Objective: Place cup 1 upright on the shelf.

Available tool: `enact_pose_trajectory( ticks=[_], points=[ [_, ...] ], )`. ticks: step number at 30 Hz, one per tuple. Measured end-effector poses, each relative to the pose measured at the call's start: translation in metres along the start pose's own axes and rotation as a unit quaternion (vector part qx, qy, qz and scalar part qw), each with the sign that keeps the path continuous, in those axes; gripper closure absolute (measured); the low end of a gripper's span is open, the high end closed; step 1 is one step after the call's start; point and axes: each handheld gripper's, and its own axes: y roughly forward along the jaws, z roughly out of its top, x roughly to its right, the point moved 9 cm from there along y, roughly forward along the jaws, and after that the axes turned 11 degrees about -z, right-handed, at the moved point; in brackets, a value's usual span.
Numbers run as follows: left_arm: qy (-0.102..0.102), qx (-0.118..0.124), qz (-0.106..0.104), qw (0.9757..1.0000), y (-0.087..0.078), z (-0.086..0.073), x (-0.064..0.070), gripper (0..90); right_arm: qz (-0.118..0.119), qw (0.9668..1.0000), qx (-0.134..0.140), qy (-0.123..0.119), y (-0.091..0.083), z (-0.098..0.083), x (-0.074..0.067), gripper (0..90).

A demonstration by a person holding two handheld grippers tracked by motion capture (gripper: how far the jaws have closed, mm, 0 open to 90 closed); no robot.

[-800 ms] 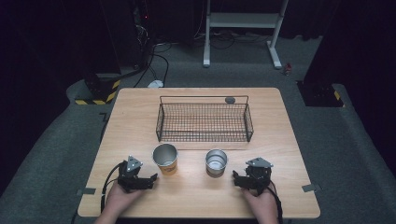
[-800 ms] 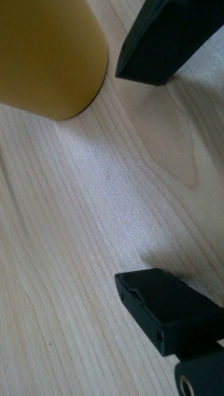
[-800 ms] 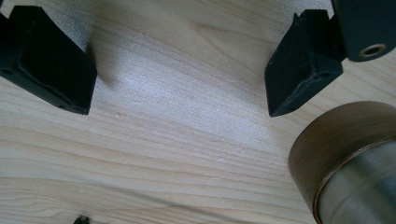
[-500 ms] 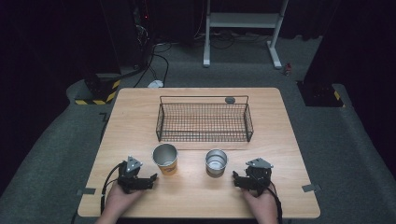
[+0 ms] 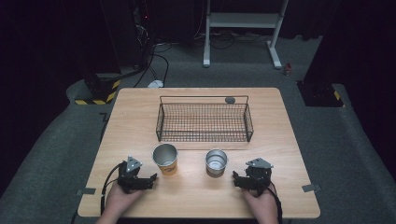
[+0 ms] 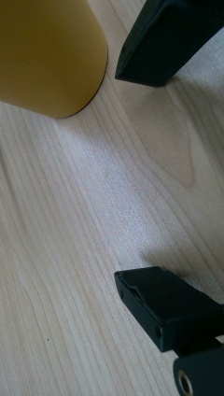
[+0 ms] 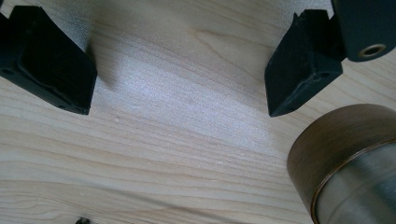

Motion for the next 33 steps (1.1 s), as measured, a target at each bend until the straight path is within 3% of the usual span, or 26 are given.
enact_pose_trajectory(
  ticks=[11,21,26,33],
  points=[
    [0.005,-0.005,-0.007,1.0000,-0.001,0.001,-0.001,7.0,0.000,1.0000,0.000,0.000,0.000,0.000,0.000,9.1],
    [0.017,0.033,-0.021,0.9991,-0.011,0.008,0.004,7.7,0.000,1.0000,0.001,0.001,0.000,0.000,0.000,9.1],
    [0.017,0.038,-0.029,0.9987,-0.015,0.008,0.006,7.5,0.000,1.0000,0.000,0.001,0.000,0.000,0.000,9.1],
    [0.023,0.049,-0.024,0.9982,-0.021,0.012,0.007,7.2,0.000,1.0000,0.001,0.001,0.000,0.000,0.000,9.1]
  ],
)
